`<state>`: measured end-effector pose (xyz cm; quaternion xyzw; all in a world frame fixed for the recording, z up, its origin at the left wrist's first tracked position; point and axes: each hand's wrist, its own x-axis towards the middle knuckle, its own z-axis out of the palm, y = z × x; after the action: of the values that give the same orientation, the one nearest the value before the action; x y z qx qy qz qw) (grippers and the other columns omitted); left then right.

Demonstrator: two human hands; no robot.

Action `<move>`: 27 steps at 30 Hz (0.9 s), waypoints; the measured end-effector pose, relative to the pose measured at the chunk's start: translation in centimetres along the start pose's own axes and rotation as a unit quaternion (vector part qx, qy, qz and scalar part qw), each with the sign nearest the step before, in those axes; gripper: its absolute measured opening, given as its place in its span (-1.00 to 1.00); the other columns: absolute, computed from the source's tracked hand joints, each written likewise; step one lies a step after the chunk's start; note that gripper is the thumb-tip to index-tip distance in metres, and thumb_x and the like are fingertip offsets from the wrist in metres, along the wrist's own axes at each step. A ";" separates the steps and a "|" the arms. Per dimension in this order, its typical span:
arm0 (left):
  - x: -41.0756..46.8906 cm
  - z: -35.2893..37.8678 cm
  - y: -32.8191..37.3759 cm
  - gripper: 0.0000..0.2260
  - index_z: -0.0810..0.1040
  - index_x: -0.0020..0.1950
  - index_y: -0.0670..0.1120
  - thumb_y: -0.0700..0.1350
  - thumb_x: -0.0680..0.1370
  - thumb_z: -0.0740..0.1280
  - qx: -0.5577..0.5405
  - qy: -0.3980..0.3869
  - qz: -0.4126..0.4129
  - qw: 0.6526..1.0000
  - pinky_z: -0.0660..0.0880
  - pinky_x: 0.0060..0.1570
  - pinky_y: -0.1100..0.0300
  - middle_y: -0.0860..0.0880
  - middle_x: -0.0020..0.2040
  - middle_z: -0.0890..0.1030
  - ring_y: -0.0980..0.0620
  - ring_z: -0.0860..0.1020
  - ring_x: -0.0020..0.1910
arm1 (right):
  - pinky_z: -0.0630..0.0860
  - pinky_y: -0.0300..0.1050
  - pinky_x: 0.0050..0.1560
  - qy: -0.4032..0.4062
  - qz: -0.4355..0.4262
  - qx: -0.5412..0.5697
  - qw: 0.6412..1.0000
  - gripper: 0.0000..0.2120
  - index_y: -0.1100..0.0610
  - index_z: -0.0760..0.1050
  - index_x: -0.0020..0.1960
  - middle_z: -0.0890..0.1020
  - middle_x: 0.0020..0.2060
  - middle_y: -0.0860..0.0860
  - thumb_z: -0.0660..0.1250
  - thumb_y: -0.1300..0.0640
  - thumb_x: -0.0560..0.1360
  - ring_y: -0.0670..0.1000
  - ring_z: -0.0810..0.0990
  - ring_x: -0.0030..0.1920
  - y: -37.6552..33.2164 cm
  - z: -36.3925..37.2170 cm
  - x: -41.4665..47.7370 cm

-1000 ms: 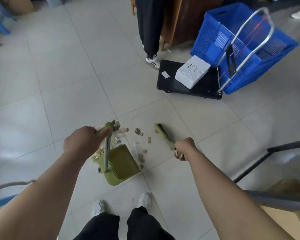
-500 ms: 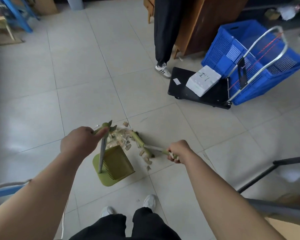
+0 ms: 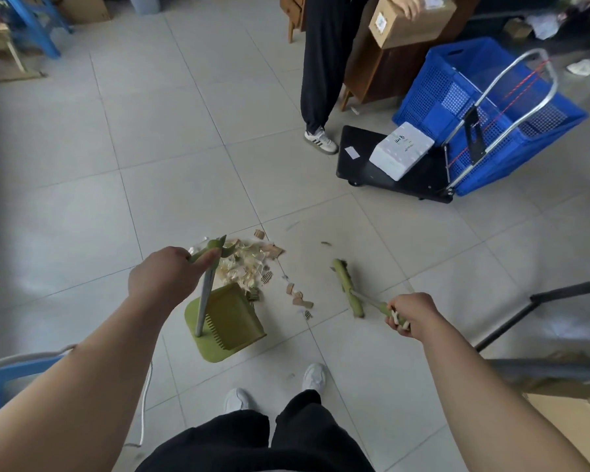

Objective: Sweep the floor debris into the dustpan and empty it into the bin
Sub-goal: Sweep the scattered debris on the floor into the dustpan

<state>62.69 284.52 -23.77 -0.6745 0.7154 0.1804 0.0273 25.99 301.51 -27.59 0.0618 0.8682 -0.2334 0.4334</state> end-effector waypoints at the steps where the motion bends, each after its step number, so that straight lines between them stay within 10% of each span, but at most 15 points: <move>1: -0.1 -0.1 -0.8 -0.34 0.45 -0.39 -0.08 0.50 0.44 0.06 -0.002 0.000 -0.003 1.000 0.30 -0.43 0.21 -0.02 -0.45 0.53 -0.01 0.52 -0.42 | 0.23 -0.41 -0.58 0.003 0.008 0.009 1.000 -0.82 0.23 0.33 -0.30 0.46 -0.63 0.13 0.09 0.39 0.44 -0.02 0.40 -0.74 0.4 0.6 -0.3; 27: -2.4 0.0 -14.3 -0.34 0.53 -0.38 -0.06 0.50 0.44 0.07 -0.035 -0.007 -0.120 0.992 0.34 -0.44 0.23 -0.02 -0.47 0.55 -0.01 0.52 -0.45 | 0.17 -0.46 -0.67 -0.219 0.052 0.208 0.952 -0.75 0.22 0.29 -0.30 0.42 -0.54 0.09 -0.05 0.35 0.50 -0.06 0.33 -0.70 -6.2 20.4 -10.3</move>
<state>76.90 286.47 -26.23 -0.7544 0.6226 0.2058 0.0301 45.17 287.63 -27.81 0.1426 0.6796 -0.3937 0.6024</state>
